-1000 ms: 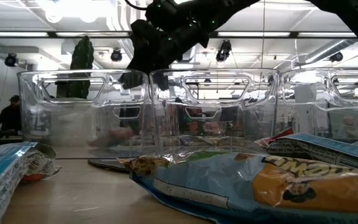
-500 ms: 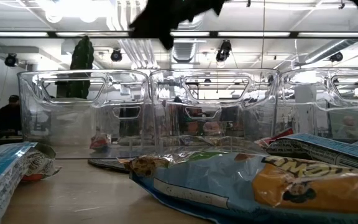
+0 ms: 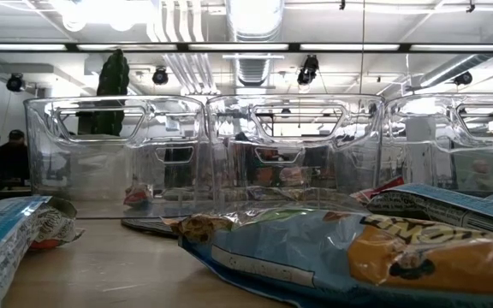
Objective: Pick and place Granola Bars by type
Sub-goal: Put the red granola bar into the left transparent bin
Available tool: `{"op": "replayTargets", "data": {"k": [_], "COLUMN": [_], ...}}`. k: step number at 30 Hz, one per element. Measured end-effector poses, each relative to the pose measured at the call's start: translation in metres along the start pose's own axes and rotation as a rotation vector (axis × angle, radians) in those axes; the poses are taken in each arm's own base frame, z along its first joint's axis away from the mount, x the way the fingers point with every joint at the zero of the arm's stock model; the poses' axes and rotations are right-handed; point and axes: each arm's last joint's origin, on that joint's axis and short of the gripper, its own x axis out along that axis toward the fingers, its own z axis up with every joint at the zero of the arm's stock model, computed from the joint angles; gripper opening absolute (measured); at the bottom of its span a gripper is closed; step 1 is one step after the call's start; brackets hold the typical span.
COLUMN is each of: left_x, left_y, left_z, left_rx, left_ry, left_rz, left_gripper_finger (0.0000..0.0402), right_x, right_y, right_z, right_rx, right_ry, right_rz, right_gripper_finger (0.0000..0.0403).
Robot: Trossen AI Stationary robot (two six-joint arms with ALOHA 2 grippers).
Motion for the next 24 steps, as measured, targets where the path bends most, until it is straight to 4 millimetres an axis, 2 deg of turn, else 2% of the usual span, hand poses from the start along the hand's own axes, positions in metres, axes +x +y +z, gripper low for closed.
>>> {"op": "replayTargets", "data": {"k": [5, 9, 16, 24], "left_x": [0.001, 0.012, 0.060, 0.116], "left_y": [0.000, -0.004, -0.016, -0.024], "left_z": [0.001, 0.005, 0.003, -0.001], "left_rx": [-0.002, 0.000, 0.080, 0.218], "left_ry": [-0.011, -0.002, -0.021, -0.169], "left_rz": [0.001, 0.002, 0.005, 0.211], "left_gripper_finger": [0.0000, 0.0000, 0.0000, 0.0000], "right_x": [-0.028, -0.048, -0.087, -0.128], "right_y": [0.001, 0.006, 0.014, 0.026], "right_z": [0.008, 0.015, 0.027, 0.012], "right_rx": [-0.039, -0.075, -0.055, 0.012], "right_ry": [0.010, -0.013, -0.096, -0.115], "right_rz": [-0.136, -0.139, -0.068, -0.074], "right_gripper_finger": [0.0053, 0.0053, 0.0041, 0.0031]}}
